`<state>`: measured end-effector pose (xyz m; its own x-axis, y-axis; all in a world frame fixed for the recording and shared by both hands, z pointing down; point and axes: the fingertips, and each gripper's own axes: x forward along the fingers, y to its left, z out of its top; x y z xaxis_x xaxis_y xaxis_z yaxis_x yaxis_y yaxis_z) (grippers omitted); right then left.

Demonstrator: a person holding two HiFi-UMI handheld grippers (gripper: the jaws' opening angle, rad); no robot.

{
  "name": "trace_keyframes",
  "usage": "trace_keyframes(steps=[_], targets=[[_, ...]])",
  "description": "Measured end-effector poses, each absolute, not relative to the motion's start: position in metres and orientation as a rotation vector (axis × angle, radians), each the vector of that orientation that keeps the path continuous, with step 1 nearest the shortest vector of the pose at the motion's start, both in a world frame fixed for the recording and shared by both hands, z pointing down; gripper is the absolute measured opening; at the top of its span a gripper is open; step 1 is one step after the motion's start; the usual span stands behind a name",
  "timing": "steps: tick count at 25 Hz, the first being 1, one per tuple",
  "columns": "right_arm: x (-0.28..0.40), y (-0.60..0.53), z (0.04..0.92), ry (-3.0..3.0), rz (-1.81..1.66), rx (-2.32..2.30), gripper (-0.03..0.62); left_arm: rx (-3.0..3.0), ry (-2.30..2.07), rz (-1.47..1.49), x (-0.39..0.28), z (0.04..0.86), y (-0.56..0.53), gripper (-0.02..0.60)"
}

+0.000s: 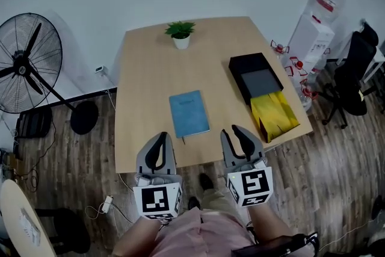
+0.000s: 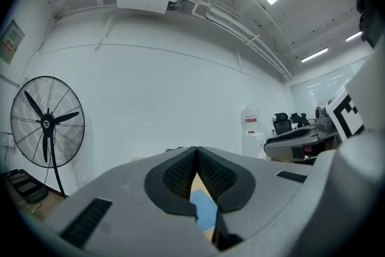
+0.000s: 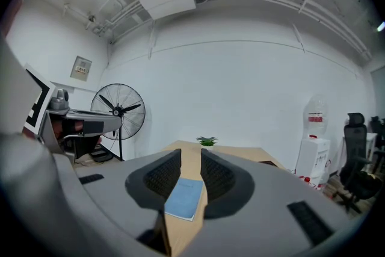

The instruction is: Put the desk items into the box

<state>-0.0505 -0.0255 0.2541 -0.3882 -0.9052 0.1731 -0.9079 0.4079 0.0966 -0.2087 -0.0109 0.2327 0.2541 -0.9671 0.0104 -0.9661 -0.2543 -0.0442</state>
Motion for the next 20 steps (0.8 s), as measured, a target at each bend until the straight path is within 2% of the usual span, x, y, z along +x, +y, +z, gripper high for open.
trace_keyframes(steps=[8, 20], targets=[[-0.040, -0.074, 0.259, -2.478, 0.055, 1.562, 0.103, -2.450, 1.944, -0.129, -0.198, 0.245, -0.054, 0.011], [-0.062, -0.133, 0.339, -2.463, 0.241, 1.349, 0.103, -2.515, 2.110, -0.300, -0.197, 0.321, -0.110, 0.011]])
